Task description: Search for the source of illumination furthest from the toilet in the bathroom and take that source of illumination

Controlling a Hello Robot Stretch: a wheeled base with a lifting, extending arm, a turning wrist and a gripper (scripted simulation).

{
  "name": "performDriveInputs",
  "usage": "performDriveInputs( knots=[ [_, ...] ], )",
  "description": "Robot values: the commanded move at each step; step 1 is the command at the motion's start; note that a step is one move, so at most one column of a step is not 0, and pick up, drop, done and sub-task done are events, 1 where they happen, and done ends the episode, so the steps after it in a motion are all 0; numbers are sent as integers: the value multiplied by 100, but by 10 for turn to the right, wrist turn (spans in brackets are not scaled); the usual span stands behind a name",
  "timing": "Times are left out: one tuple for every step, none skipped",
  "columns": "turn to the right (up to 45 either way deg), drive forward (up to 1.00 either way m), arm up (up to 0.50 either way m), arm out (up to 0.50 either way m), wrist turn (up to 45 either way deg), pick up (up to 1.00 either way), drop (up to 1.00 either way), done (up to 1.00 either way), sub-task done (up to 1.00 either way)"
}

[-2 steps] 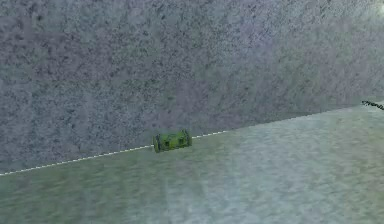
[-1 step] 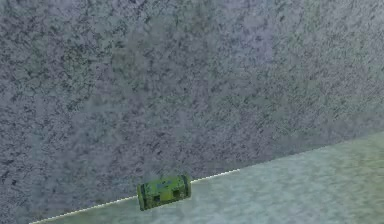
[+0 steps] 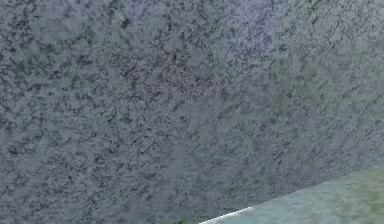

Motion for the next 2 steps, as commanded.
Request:
performDriveInputs(
  knots=[
    [450, 0, 0, 0, 0, 0, 0, 0, 0],
    [240, 0, 0, 0, 0, 0, 0, 0, 0]
  ],
)
